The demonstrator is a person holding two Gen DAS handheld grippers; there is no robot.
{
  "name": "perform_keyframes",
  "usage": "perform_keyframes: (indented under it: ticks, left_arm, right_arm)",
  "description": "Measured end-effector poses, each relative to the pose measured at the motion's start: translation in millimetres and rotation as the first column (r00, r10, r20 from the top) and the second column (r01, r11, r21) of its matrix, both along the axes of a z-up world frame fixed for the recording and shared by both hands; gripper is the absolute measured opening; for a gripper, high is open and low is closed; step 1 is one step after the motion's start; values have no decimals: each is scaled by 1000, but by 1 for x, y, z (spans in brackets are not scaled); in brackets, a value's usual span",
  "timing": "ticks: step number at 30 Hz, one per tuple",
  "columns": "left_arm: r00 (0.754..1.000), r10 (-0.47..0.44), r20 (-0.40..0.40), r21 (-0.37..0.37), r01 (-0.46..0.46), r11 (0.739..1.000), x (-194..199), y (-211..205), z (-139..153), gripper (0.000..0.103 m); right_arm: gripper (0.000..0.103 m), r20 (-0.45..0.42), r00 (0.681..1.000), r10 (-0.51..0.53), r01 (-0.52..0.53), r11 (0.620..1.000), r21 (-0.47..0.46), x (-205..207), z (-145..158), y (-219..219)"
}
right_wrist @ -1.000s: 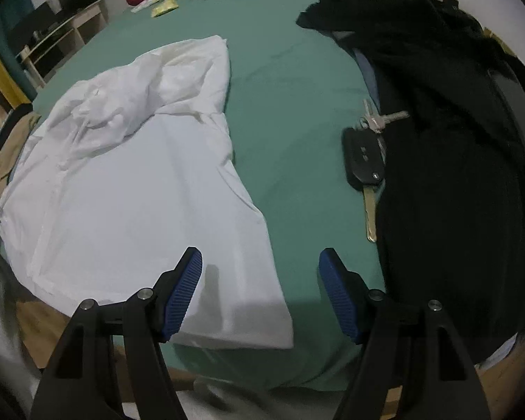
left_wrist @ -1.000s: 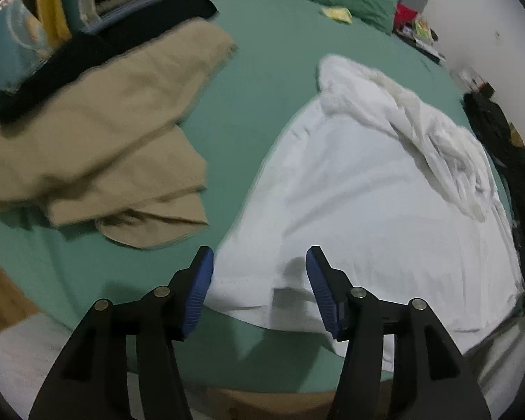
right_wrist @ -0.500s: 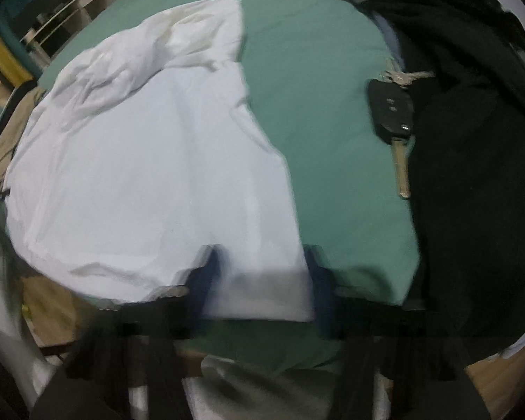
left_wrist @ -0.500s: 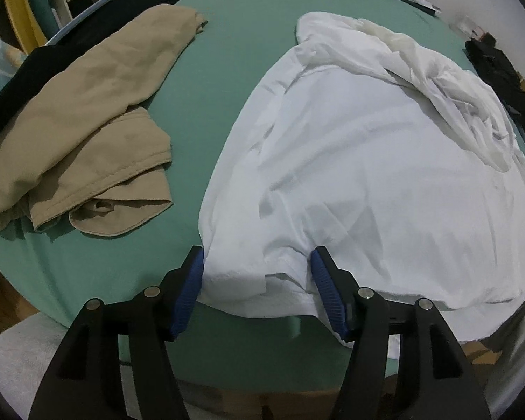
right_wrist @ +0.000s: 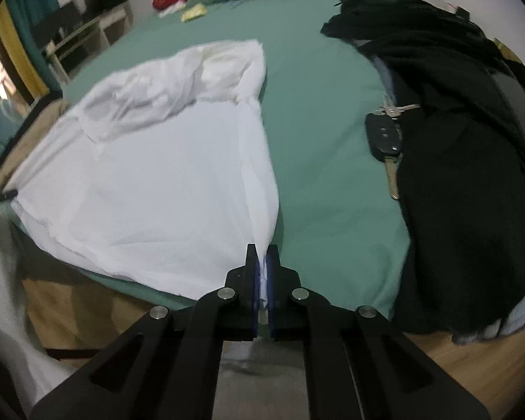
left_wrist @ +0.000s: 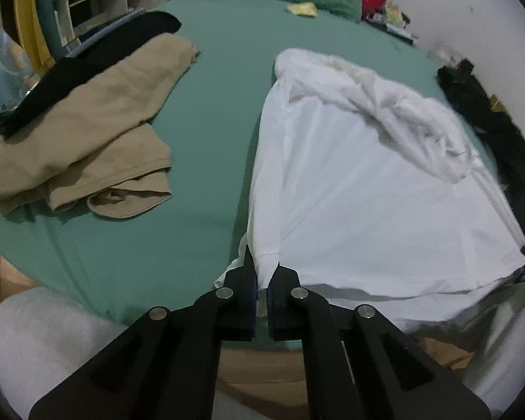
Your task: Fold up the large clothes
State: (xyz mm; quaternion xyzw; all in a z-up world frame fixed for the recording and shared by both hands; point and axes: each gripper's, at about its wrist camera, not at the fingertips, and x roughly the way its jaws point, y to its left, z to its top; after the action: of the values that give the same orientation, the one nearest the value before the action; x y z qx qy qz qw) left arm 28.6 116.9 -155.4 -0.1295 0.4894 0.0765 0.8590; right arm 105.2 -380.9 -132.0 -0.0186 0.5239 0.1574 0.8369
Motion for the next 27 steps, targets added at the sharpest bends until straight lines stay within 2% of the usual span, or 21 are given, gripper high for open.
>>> perform_keyframes:
  ticks: [7,15,18,27]
  left_arm:
    - [999,-2,52,-17,2,1000,-34,4,34,4]
    - [992,-10,126,0,10,1000,-35,2,74,5]
    - [985,-19,171,21,15,1000,-24,2,89,5]
    - [966,-8,258,39,-2,999,42,13,110,5]
  right_arm:
    - [4,32,999,-30,29,999,38,-16,17,-12]
    - [4,137,989,-54,47,998,51,-26,59,-14]
    - [4,189,980,-53,44,998,49,-17,74,-13]
    - [4,299,954,-38,19,998,65,57,102,3]
